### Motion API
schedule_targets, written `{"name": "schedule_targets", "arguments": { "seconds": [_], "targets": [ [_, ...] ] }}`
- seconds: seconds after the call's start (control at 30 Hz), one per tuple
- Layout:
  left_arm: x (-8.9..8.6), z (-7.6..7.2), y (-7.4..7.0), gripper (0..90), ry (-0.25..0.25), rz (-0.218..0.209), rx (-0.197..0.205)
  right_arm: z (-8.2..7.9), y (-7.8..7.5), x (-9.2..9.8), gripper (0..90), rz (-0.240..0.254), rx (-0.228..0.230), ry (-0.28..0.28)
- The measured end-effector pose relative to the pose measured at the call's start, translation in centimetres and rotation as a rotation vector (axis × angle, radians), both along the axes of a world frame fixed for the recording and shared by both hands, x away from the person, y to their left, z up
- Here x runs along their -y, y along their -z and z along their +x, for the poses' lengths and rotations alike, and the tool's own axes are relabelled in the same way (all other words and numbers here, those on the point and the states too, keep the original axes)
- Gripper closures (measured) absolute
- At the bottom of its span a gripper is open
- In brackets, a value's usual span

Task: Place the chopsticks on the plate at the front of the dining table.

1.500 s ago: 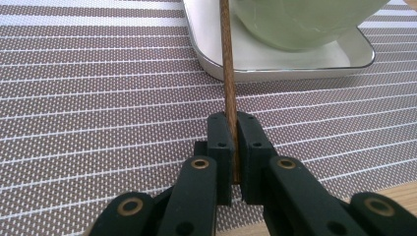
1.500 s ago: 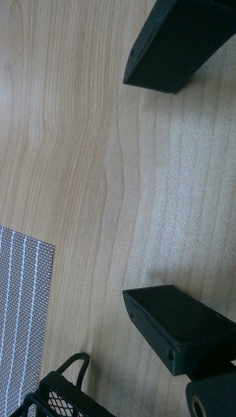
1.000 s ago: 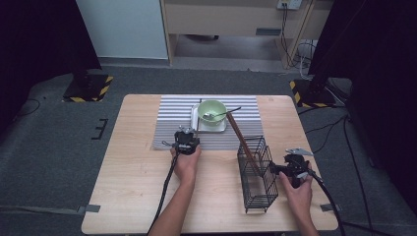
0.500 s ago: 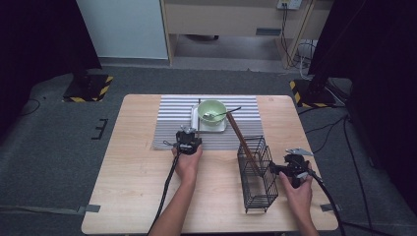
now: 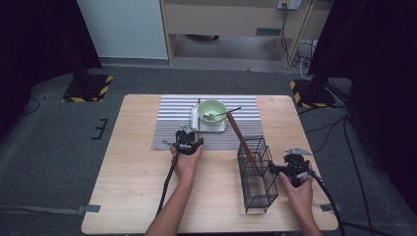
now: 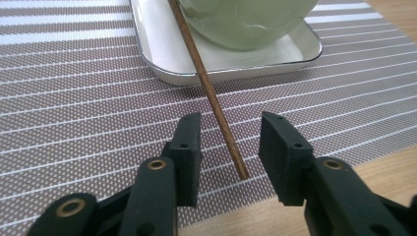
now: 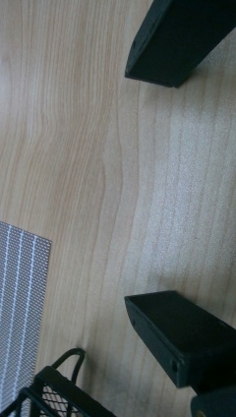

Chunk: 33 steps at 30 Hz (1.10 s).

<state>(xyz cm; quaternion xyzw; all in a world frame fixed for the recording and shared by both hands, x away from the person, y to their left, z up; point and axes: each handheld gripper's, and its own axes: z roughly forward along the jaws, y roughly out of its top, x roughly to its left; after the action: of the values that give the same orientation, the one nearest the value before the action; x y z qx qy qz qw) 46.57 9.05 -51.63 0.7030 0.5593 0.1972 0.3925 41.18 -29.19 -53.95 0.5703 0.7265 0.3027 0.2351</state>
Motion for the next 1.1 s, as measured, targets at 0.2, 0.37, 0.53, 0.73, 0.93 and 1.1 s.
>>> {"name": "schedule_targets", "arguments": {
  "seconds": [0.2,0.37,0.53,0.73,0.93,1.1],
  "targets": [
    [-0.4,-1.4,-0.9,50.4,0.061,-0.006,0.022,0.1,0.0,0.6,0.6,0.004,-0.002,-0.058],
    [-0.6,-3.0,-1.9,40.4,0.109,-0.023,0.047,0.1,-2.2,1.6,7.6,0.010,-0.032,-0.145],
    [-0.5,-4.2,-2.4,29.4,0.200,-0.010,0.049,-0.7,-7.4,1.5,13.8,-0.029,0.051,-0.191],
    [-0.5,-5.5,-3.1,17.5,0.247,-0.049,0.070,-0.7,-14.1,-0.4,20.0,-0.006,0.122,-0.270],
    [-0.7,-6.1,-3.5,10.4,0.280,-0.040,0.065,0.1,-18.2,-4.1,26.9,-0.029,0.161,-0.356],
    [-0.9,-6.7,-3.3,8.7,0.288,-0.032,0.071,0.9,-19.7,-6.8,35.1,-0.008,0.170,-0.409]
  ]
}}
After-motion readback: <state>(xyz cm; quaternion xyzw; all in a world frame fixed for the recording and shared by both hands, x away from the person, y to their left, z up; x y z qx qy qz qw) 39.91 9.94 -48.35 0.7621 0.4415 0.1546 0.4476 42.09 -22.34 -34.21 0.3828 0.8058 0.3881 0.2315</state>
